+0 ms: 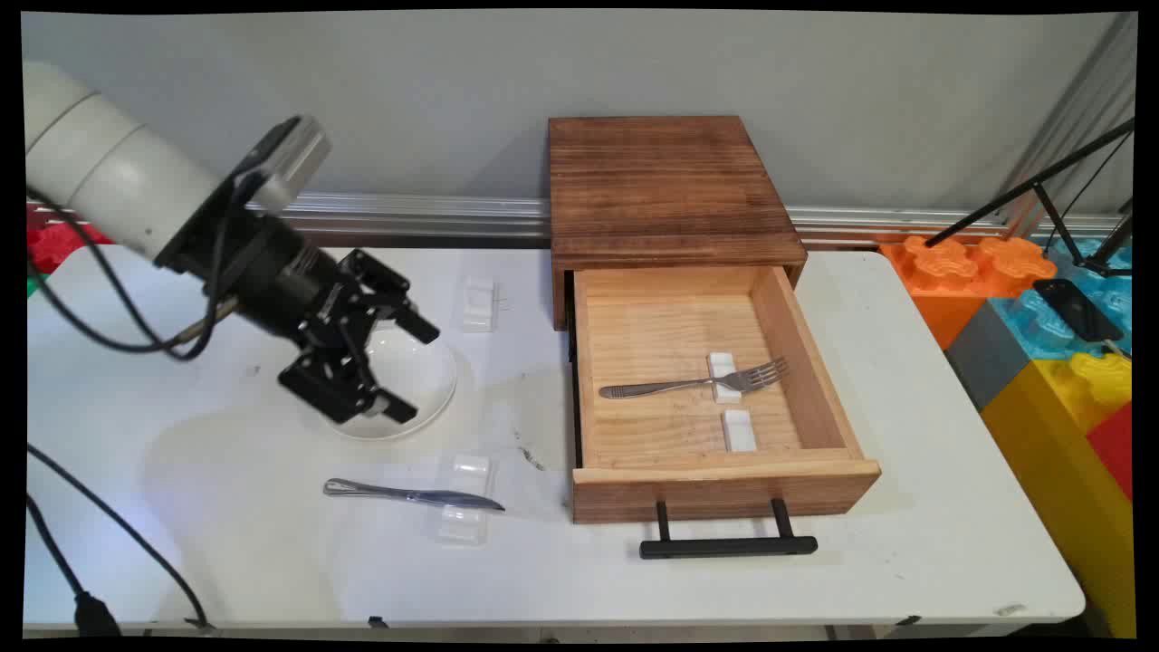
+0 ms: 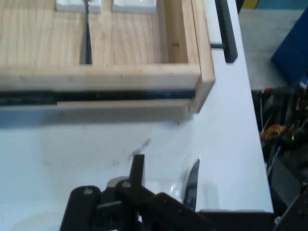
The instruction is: Pick up the knife from the right of the white plate
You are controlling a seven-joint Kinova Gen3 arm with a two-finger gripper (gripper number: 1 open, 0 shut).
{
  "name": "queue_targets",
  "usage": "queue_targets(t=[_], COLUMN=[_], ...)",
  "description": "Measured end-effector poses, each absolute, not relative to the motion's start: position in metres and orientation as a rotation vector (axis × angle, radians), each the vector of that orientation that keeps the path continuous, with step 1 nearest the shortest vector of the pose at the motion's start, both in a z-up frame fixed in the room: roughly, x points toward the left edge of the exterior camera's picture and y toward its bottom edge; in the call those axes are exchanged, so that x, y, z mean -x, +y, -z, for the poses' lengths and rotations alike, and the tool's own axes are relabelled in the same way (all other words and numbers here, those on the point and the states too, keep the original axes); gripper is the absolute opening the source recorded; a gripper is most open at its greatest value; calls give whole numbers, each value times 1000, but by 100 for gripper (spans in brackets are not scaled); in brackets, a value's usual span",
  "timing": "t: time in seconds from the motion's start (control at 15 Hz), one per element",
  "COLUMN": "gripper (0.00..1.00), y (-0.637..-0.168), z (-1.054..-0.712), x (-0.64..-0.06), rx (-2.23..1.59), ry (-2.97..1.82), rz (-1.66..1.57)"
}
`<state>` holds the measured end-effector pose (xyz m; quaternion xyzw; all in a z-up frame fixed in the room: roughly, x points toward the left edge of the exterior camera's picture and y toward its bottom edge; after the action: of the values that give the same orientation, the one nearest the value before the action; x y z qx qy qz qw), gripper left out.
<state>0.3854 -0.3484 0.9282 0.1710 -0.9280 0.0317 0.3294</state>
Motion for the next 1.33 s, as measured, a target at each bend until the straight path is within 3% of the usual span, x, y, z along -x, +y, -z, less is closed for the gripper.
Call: queue_targets(t=[1.33], gripper=[100], y=[-326], z=[-815], x=[-416], rx=[-348], ry=[-2507], rz=[-143])
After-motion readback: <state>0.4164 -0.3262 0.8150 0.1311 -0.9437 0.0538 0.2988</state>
